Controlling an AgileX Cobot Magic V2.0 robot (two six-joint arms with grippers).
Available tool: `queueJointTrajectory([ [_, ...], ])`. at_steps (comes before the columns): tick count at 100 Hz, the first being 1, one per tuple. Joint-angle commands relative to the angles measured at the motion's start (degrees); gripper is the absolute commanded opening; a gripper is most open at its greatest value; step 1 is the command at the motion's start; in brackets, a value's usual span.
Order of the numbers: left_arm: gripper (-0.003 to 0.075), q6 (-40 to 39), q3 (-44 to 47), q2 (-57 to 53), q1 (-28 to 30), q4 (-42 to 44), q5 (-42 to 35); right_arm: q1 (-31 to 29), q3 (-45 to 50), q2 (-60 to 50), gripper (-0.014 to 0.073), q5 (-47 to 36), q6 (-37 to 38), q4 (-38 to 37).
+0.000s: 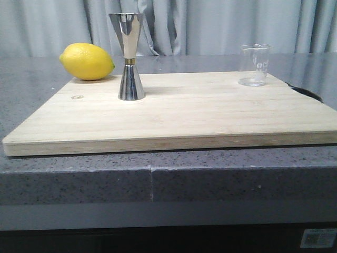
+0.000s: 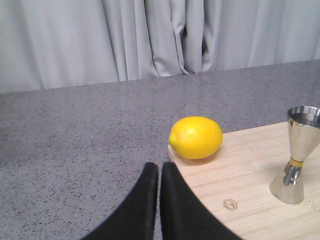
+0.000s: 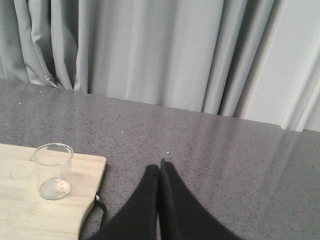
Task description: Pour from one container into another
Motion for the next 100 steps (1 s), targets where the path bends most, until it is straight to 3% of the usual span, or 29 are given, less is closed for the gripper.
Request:
queueJointTrajectory([
  [1,-0.0019,-0.69,-1.32,-1.13,-0.49,0.34,2.05,0.06,-1.53,-0.1,-0.0067,0.83,-0.07,-0.47],
  [31,-0.0019,-9.99,6.71,-8.37,-0.49,0.34,6.14,0.06,-1.53,-0.1,-0.0067,0.83,-0.07,-0.47],
  [67,-0.0019,-9.77,10.9,-12.94,-0.49,-0.83,5.74,0.06,-1.53,-0.1,-0.0067,1.06,-0.07,-0.47],
  [86,-0.0019,4.85,10.9,-13.49,-0.49,-15.56,5.59,0.06,-1.53,-0.1,-0.0067,1.06,-0.07,-0.47],
  [91,-0.0019,12.33,10.9,-14.23,-0.49,-24.41,5.6,0.06,-1.53,-0.1,-0.0067,1.06,-0.07,-0.47],
  [100,-0.0019,32.78,10.9,-15.99,-0.49,-43.78,5.85,0.06,-1.53,-0.1,-0.0067,1.06,-0.07,-0.47],
])
